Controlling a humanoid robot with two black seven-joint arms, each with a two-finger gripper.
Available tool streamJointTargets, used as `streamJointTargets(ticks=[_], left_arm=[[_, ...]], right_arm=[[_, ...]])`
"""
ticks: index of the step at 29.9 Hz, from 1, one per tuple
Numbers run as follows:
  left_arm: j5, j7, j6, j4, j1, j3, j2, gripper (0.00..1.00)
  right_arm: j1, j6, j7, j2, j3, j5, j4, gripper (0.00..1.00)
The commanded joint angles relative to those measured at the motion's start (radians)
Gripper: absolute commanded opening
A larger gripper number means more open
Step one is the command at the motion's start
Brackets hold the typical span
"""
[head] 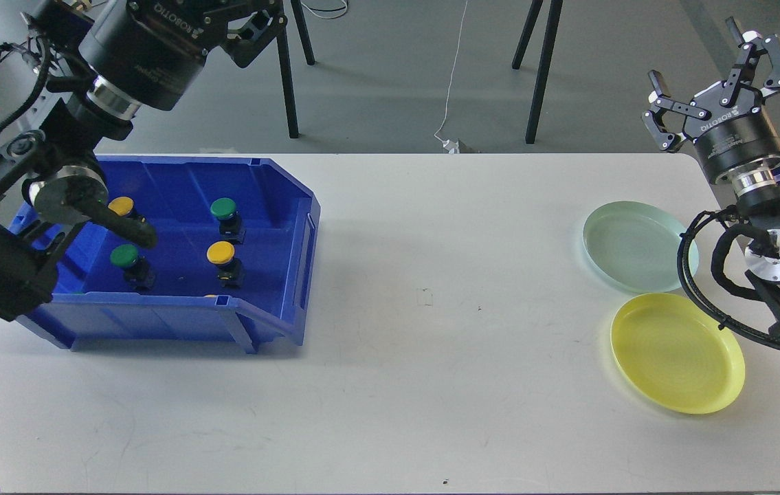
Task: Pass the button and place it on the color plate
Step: 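Reach the left gripper down into the blue bin toward a yellow button, then grasp the yellow-capped button with the left gripper and lift it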
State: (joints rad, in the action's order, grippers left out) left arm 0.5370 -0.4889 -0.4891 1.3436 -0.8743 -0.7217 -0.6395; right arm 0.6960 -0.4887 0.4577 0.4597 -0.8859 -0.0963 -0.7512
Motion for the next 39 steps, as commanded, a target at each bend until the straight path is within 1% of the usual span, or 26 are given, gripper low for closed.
streamJointTargets(ticks=[1, 4, 7, 8, 10, 12, 16, 19, 26, 30, 39], left_arm=[[0.104, 0.000, 0.009, 0.006, -0.231, 0.337, -0.185, 1.00], [0.321, 0.000, 0.125, -0.006, -0.450, 0.696, -0.302, 1.00], [0.499, 0.000, 0.199, -0.033, -0.642, 1.030, -0.339, 0.99], [0.547, 0.000, 0.204, -0.053, -0.697, 1.132, -0.339, 0.99], [0.624, 0.000, 0.204, -0.084, -0.767, 1.298, -0.336, 0.99], [0.676, 0.000, 0.204, -0.106, -0.787, 1.395, -0.322, 0.98], [0.724, 0.000, 0.199, -0.124, -0.778, 1.462, -0.255, 0.98], [0.727, 0.000, 0.198, -0.165, -0.775, 1.516, -0.214, 0.98], [0.721, 0.000, 0.173, -0.228, -0.717, 1.509, -0.086, 0.97], [0.710, 0.000, 0.173, -0.299, -0.655, 1.506, 0.004, 0.97], [0.709, 0.000, 0.175, -0.396, -0.577, 1.490, 0.024, 0.97]], right_arm=[[-0.004, 0.000, -0.001, 0.002, -0.001, 0.000, 0.000, 0.99], [-0.022, 0.000, -0.001, 0.001, -0.004, 0.000, 0.000, 0.99], [-0.035, 0.000, -0.001, -0.004, -0.004, 0.000, 0.004, 0.99], [-0.038, 0.000, -0.001, -0.009, -0.004, 0.000, 0.009, 0.99], [-0.047, 0.000, -0.001, -0.012, -0.004, -0.002, 0.018, 0.99], [-0.050, 0.000, -0.001, -0.018, 0.001, -0.002, 0.024, 0.99], [-0.061, 0.000, -0.001, -0.030, -0.002, -0.002, 0.026, 0.99], [-0.078, 0.000, -0.001, -0.030, -0.004, -0.002, 0.026, 0.99], [-0.104, 0.000, 0.001, -0.021, -0.005, 0.000, 0.044, 0.99], [-0.116, 0.000, 0.001, -0.019, -0.007, 0.000, 0.053, 0.99], [-0.119, 0.000, 0.002, -0.021, -0.011, 0.000, 0.053, 0.99]])
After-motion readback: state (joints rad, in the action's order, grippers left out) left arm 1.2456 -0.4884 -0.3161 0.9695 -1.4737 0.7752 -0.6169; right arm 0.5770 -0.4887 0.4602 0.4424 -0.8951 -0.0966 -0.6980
